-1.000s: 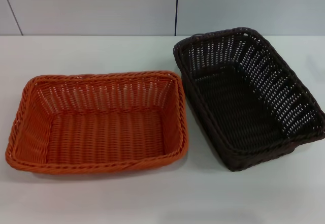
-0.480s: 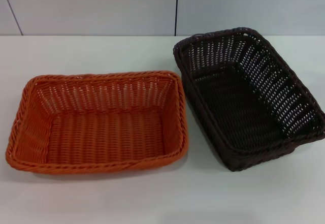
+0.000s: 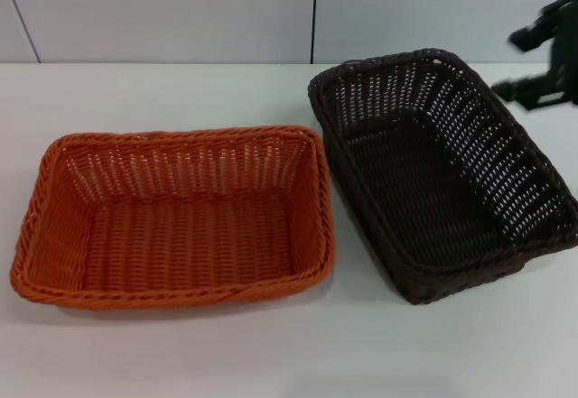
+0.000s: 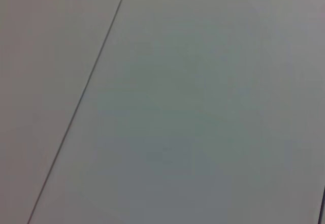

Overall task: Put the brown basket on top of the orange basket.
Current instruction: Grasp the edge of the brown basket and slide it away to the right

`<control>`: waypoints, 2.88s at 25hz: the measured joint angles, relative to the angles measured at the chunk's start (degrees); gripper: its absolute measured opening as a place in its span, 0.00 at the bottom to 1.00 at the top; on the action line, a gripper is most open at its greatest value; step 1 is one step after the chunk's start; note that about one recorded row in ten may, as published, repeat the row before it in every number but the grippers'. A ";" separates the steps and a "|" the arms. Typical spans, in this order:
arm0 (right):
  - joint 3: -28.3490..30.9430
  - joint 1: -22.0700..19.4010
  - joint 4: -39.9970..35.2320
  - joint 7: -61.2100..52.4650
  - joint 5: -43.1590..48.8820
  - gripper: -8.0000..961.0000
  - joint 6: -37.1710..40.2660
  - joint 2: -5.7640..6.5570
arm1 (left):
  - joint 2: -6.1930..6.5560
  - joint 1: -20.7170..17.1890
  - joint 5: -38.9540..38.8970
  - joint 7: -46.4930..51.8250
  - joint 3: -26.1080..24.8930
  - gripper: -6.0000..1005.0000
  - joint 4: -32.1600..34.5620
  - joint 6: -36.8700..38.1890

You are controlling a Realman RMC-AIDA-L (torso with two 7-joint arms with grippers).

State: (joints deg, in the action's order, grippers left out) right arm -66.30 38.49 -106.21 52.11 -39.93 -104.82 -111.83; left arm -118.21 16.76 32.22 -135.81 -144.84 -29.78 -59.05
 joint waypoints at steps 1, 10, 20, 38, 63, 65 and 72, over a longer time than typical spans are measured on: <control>-2.59 0.75 -0.11 2.10 0.81 0.58 -0.95 -0.24 | -0.01 0.25 -0.47 0.03 -0.17 0.46 0.11 0.04; -13.56 1.04 0.14 4.64 -0.26 0.58 -3.28 1.69 | 0.04 1.16 -0.78 -0.19 -1.22 0.46 0.41 2.38; -23.76 -2.27 0.09 3.43 0.14 0.58 -3.71 2.20 | 0.24 1.54 -0.76 -0.23 -1.80 0.46 0.13 6.36; -23.52 -1.63 10.74 11.32 -0.10 0.58 -2.60 3.01 | 0.26 1.28 -0.77 -0.25 -2.64 0.46 0.62 6.77; -18.30 3.94 30.12 29.59 9.52 0.58 2.69 -1.38 | -0.17 0.84 -0.77 0.37 -2.18 0.46 0.71 6.17; -18.31 4.59 31.32 30.14 9.83 0.58 3.30 -1.70 | -0.18 0.78 -0.76 0.37 -2.10 0.46 0.75 6.15; -18.37 5.51 33.26 30.91 11.12 0.51 4.47 -2.83 | -0.18 0.26 -0.76 0.46 -2.11 0.46 0.78 4.86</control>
State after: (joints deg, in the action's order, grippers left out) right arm -84.67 44.00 -72.94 83.02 -28.81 -100.35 -114.66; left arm -118.39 17.02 31.46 -135.35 -146.96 -29.00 -54.19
